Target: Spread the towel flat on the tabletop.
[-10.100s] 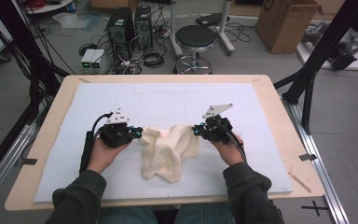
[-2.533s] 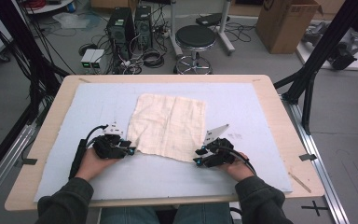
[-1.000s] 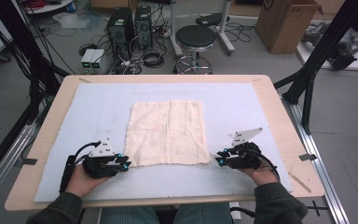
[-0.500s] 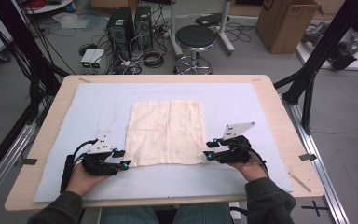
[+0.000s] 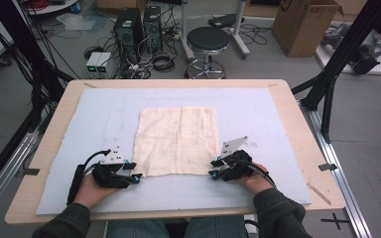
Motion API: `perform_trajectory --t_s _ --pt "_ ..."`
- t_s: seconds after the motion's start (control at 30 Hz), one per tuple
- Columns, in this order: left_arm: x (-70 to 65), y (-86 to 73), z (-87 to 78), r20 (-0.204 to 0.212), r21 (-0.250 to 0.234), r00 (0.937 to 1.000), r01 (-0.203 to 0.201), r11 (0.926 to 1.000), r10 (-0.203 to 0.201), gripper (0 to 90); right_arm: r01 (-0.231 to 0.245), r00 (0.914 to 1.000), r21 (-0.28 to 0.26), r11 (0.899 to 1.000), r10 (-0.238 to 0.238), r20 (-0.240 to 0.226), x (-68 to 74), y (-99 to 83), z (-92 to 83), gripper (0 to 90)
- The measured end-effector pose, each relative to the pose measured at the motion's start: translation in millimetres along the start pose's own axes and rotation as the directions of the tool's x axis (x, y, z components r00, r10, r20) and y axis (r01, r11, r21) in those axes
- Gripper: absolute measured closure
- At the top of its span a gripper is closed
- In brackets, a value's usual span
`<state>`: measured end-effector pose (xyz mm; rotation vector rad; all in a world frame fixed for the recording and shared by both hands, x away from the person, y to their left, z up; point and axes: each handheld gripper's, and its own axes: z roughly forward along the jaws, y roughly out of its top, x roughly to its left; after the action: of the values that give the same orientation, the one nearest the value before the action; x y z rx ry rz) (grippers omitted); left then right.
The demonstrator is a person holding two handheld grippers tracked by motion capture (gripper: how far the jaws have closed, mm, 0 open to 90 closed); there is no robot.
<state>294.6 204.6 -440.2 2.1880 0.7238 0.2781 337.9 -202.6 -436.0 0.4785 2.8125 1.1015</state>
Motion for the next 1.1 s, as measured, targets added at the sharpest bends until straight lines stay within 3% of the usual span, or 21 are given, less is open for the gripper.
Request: perform_trajectory --t_s 0.1,0.23,0.3,0.37,1.1 --pt "0.9 -0.1 -0.1 -0.019 -0.001 0.9998 -0.006 1.0 0.006 58.1 -0.019 0.9998 -0.006 1.0 0.019 -0.002 -2.7 -2.5 -2.2 71.8" --pt "1.0 -0.6 -1.4 -0.024 -0.004 0.9996 -0.017 0.9998 0.017 73.4 -0.028 0.9996 -0.003 1.0 0.028 -0.006 -3.8 -3.2 -3.1 83.1" --pt "0.2 -0.6 -1.2 -0.019 -0.004 0.9994 -0.03 0.9995 0.03 82.2 -0.036 0.9992 -0.013 0.999 0.036 -0.02 -3.4 -4.9 -4.2 84.2" --pt "-2.1 -0.6 -1.7 -0.013 -0.008 0.9992 -0.039 0.9992 0.039 84.8 -0.045 0.9985 -0.019 0.999 0.044 -0.033 -2.4 -7.0 -5.8 84.7" --pt "-18.9 -9.1 -19.0 0.022 -0.029 0.9963 -0.083 0.9962 0.083 86.0 -0.046 0.9962 -0.052 0.998 0.042 -0.076 22.5 -15.3 -16.4 84.0"
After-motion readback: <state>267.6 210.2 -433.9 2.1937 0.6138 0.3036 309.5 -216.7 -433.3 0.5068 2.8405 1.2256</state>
